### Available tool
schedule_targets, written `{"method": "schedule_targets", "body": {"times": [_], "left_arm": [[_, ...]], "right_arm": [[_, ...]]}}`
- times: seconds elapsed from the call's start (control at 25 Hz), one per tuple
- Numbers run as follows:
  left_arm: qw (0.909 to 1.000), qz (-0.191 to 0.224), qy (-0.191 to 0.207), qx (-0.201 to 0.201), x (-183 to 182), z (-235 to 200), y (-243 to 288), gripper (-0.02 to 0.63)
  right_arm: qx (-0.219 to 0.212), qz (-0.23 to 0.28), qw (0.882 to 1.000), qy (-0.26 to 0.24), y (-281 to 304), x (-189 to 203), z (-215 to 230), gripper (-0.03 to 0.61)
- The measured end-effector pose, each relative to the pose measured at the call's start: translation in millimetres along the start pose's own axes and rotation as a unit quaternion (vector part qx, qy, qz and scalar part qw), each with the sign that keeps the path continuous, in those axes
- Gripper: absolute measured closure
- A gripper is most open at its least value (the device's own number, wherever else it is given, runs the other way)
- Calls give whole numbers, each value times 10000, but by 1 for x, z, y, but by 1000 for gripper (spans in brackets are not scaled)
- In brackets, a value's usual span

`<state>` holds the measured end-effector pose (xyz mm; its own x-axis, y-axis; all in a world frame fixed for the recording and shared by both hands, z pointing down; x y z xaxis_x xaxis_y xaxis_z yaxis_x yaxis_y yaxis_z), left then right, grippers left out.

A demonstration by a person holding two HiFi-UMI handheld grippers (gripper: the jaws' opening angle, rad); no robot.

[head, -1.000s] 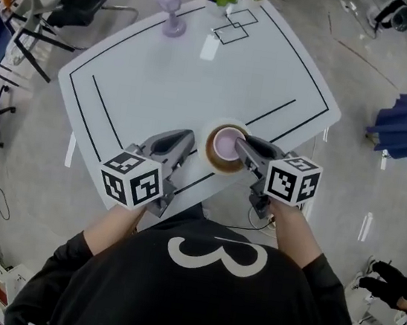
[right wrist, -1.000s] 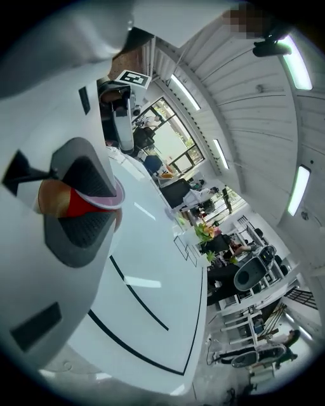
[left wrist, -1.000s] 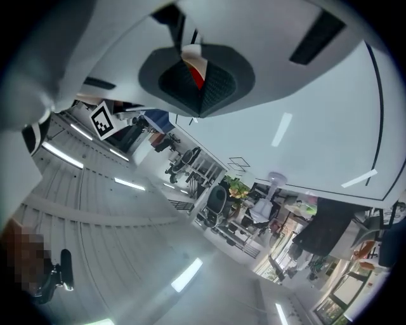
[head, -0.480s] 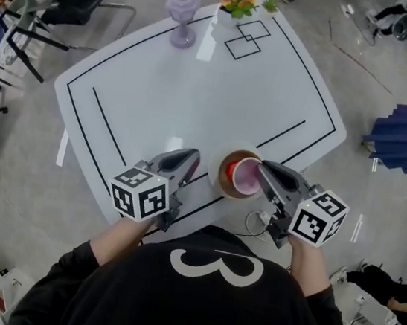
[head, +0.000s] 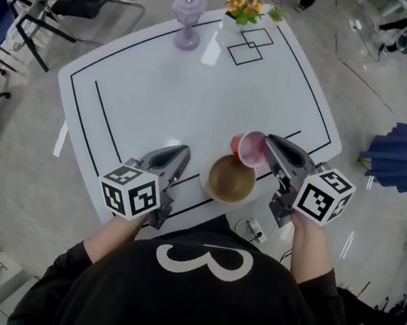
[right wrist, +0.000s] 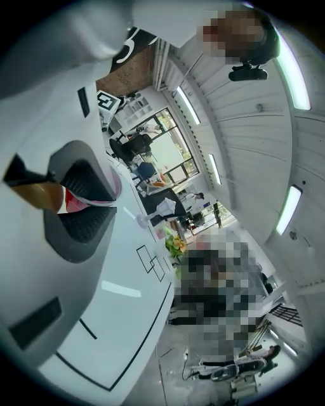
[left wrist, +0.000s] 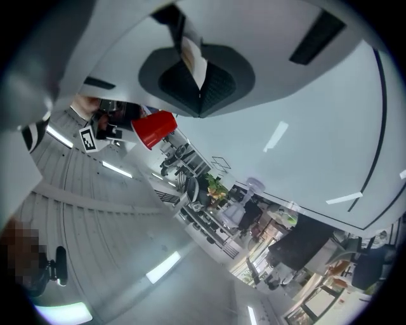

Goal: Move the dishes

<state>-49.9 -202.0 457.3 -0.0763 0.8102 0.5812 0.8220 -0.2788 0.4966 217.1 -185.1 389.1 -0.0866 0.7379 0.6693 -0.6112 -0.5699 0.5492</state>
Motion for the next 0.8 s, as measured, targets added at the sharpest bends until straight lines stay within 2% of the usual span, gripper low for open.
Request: {"method": "schedule_targets", "body": {"times": [0.32,0.56,0.8], "left_arm": [[9953,612,-357,-662,1,19,-14,611],[9865,1026,-583,-1132,10,30,-18,611],[9778,1299,-732,-1471,19,38,-20,611]], "right_arm": [[-403,-395,9981,-245,34,-31,31,541],[-490,-999,9926,-493,72,-30,56,540],[-533,-1257,9884,-672,93,-29,71,538]]}}
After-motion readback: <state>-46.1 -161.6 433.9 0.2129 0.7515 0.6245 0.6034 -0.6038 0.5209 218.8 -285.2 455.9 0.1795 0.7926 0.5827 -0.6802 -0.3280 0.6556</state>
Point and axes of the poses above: the fingertips, and each gripper's own axes: y forward along the fingers, z to its right, x out of its underside, the point moved 8 cm from there along -y, backward along the fingers, and after that the axes turned 12 degrees about -z, right-handed, at the moved point
